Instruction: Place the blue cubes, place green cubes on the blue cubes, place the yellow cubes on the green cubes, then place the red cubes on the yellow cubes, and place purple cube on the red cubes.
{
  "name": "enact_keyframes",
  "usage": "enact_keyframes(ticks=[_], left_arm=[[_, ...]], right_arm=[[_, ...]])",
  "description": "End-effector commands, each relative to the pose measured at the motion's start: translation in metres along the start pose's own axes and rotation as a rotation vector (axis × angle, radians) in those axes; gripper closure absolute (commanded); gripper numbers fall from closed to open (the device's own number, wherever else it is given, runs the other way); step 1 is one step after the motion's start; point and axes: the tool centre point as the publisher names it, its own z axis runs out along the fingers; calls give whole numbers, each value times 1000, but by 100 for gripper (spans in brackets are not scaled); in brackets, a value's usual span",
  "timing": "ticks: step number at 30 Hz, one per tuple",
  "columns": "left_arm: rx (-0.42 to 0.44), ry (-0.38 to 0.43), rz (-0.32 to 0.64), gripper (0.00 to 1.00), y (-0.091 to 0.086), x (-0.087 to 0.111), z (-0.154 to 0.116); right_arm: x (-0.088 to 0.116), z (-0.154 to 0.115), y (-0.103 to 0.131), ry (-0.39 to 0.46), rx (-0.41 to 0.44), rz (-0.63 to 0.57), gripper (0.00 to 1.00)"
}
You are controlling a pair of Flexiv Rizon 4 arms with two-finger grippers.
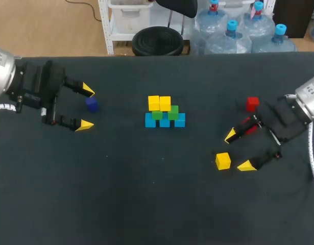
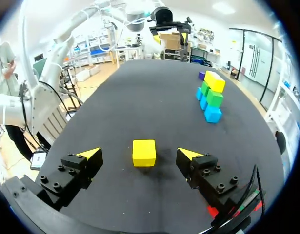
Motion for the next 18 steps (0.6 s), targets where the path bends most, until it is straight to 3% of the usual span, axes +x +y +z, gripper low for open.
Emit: enact_keyframes(ticks=[1, 18], left_arm=[[-3, -6, 3, 0, -1, 2, 0], [-3, -6, 3, 0, -1, 2, 0]], right_arm=[[2, 5, -7, -31, -143, 2, 0], [2, 14, 0, -9, 59, 80, 0]])
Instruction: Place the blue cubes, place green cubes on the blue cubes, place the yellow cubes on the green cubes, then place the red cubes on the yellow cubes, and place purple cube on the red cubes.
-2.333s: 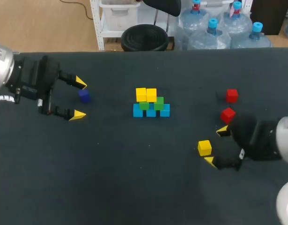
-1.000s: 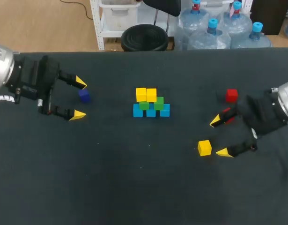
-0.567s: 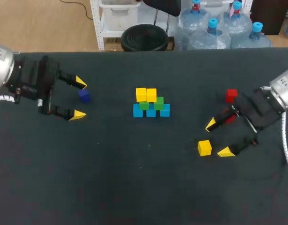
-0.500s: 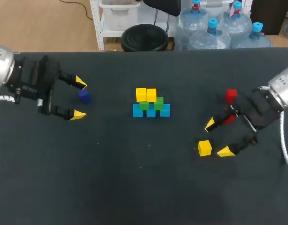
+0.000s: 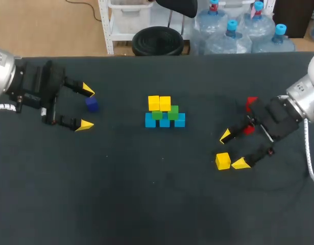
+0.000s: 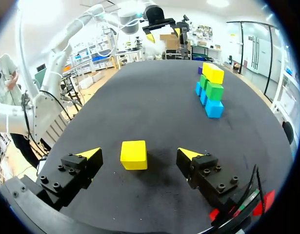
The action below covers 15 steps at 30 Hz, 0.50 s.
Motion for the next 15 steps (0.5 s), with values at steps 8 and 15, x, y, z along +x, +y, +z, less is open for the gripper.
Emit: enact_keyframes(ticks=[8, 15], left_arm=[[-3, -6, 3, 0, -1, 2, 0], [-3, -6, 3, 0, -1, 2, 0]], right_arm=[[5, 4, 8, -7, 103, 0, 0], [7, 5, 0, -24, 95, -43, 0]])
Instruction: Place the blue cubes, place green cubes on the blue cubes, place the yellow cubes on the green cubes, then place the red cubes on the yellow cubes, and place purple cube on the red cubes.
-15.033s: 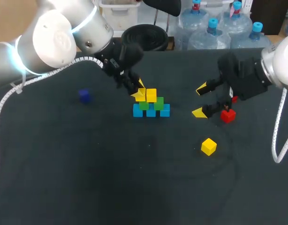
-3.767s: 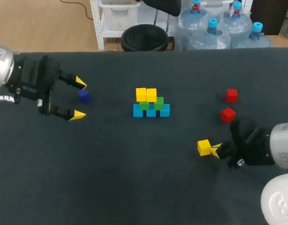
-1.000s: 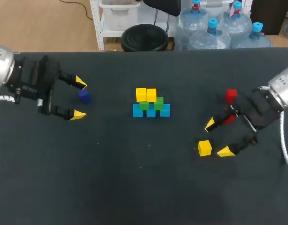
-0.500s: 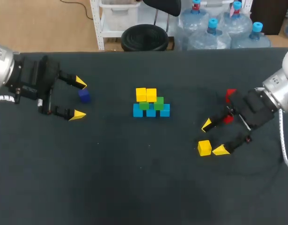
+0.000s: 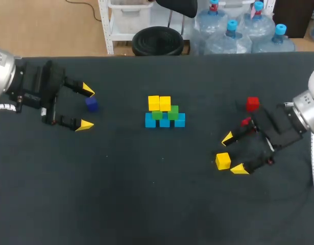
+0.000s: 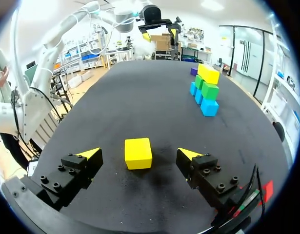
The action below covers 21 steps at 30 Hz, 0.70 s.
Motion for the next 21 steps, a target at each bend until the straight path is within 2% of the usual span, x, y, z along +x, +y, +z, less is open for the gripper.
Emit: enact_keyframes(ticks=[1, 8, 9, 10, 11, 12, 15, 17, 20, 21], left_arm=[[-3, -6, 3, 0, -1, 2, 0], [-3, -6, 3, 0, -1, 2, 0], [-3, -6, 3, 0, -1, 2, 0], [-3, -6, 3, 0, -1, 2, 0], [-3, -6, 3, 0, -1, 2, 0], [-3, -6, 3, 0, -1, 2, 0], [-3, -6, 3, 0, -1, 2, 0], [-3, -6, 3, 0, -1, 2, 0], [-3, -6, 3, 0, -1, 2, 0], [-3, -6, 3, 0, -1, 2, 0]], right_arm=[[2, 2, -6, -15, -13, -18, 0], [2, 6, -10, -24, -11, -39, 0], [2, 6, -11, -27, -10, -40, 4], [2, 7, -11, -29, -9, -40, 13], [2, 9, -11, -32, -8, -40, 18], [3, 10, -10, -34, -8, -39, 14], [2, 13, -9, -41, -7, -37, 16], [3, 14, -8, -45, -7, -37, 26], [3, 15, -8, -50, -6, -36, 31], [3, 16, -7, -51, -6, -35, 40]])
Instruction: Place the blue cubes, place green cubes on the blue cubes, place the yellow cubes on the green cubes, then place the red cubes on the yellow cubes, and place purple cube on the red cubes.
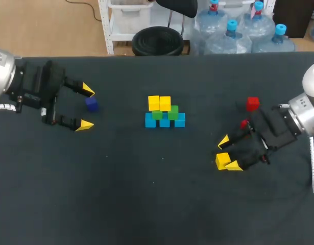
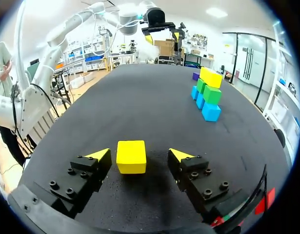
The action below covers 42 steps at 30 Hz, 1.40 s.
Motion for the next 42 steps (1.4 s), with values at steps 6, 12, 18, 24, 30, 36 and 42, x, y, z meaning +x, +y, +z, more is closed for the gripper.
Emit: enact_keyframes(ticks=[6, 12, 18, 24, 30, 36, 42], left_arm=[[-3, -6, 3, 0, -1, 2, 0], [-3, -6, 3, 0, -1, 2, 0], [-3, -6, 3, 0, -1, 2, 0], [-3, -6, 3, 0, -1, 2, 0], [-3, -6, 3, 0, -1, 2, 0], [-3, -6, 3, 0, -1, 2, 0], [-3, -6, 3, 0, -1, 2, 0]], right_arm=[[2, 4, 3, -16, 1, 1, 66], [2, 3, 3, -20, 3, 2, 100], [-4, -4, 4, -6, 7, 13, 100], [-19, -23, 0, 23, 32, 31, 100], [-35, -40, -10, 46, 52, 42, 100], [-56, -52, -29, 61, 81, 44, 100], [-81, -53, -54, 62, 96, 17, 100]])
